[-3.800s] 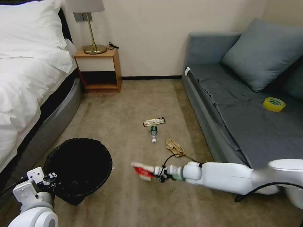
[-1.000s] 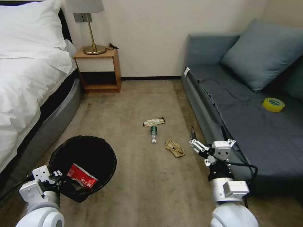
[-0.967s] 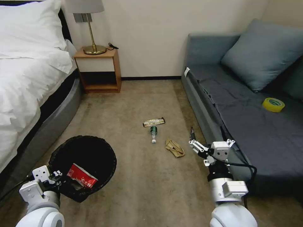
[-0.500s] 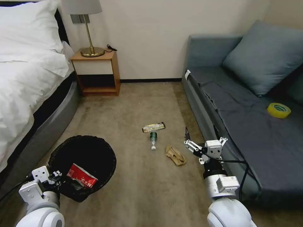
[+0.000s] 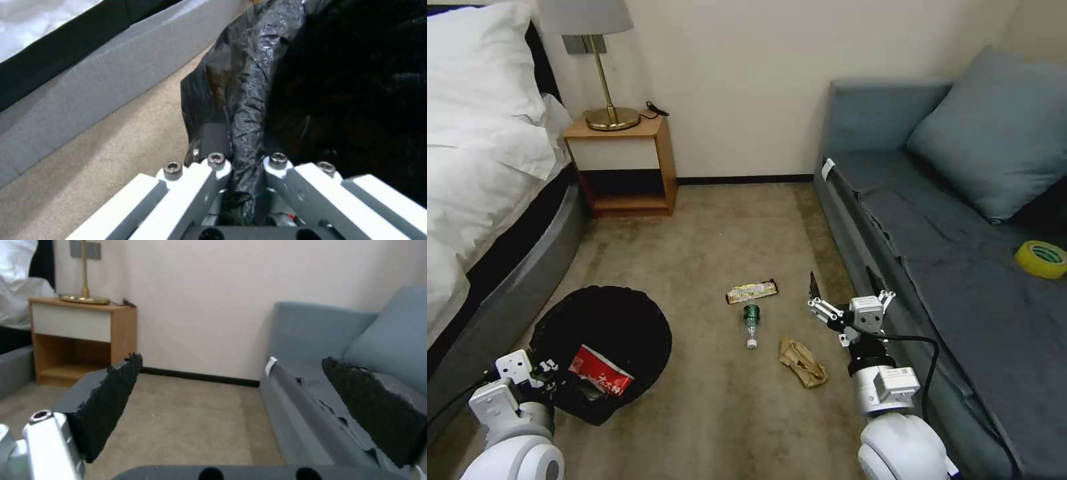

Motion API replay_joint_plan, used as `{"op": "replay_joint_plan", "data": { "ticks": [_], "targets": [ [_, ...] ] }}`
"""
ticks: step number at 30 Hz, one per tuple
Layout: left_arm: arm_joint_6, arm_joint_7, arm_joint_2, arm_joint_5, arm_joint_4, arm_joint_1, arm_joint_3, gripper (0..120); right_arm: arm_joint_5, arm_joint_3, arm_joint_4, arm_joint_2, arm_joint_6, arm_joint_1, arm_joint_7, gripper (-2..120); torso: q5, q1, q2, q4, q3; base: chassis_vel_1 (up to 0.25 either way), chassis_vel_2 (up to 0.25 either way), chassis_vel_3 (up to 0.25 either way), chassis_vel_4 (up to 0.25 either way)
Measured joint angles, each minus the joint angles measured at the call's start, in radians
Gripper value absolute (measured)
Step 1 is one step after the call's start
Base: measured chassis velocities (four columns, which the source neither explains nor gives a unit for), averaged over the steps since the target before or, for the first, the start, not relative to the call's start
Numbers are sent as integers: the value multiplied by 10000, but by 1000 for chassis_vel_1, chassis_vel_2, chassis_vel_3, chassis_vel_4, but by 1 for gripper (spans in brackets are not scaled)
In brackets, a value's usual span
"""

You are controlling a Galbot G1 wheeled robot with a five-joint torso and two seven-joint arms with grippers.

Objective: Pick up the trash bin, then pick up the garbage on the floor and place it into the trash bin.

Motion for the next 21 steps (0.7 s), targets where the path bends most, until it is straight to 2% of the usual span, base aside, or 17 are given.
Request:
{"op": "replay_joint_plan", "data": {
  "ticks": [5, 10, 12, 15, 16, 20, 21],
  "targets": [
    [-20, -1, 10, -18, 67, -23, -27, 2, 736, -482, -981, -717, -370, 1114, -232, 100, 1, 0, 0, -2, 0, 0, 0, 0, 0],
    [-56, -1, -62, -4, 74, 22, -54, 2, 2377, -1763, -3203, -1696, -1341, 3508, -700, 100, 3, 0, 0, 3, 0, 0, 0, 0, 0],
    [-70, -1, -79, 9, 81, 31, -54, 2, 2815, -2072, -3541, -1839, -1503, 3849, -886, 100, -1, 0, -1, 3, 1, 0, 0, 0, 0],
    [-91, -4, -144, 48, 87, 53, -69, 2, 4267, -3101, -4462, -2241, -2633, 4918, -1605, 100, 0, 0, -1, 2, 0, 0, 0, 0, 0],
    [-91, -4, -144, 48, 87, 53, -69, 2, 4267, -3101, -4462, -2241, -2633, 4918, -1605, 100, 0, 0, -1, 2, 0, 0, 0, 0, 0],
    [-164, -6, -210, 112, 187, 71, -89, 2, 5635, -3993, -5520, -2331, -4317, 6028, -2175, 100, 1, 0, -1, 2, 0, 0, 0, 0, 0],
    [-164, -6, -210, 112, 187, 71, -89, 2, 5635, -3993, -5520, -2331, -4317, 6028, -2175, 100, 1, 0, -1, 2, 0, 0, 0, 0, 0]
  ]
}}
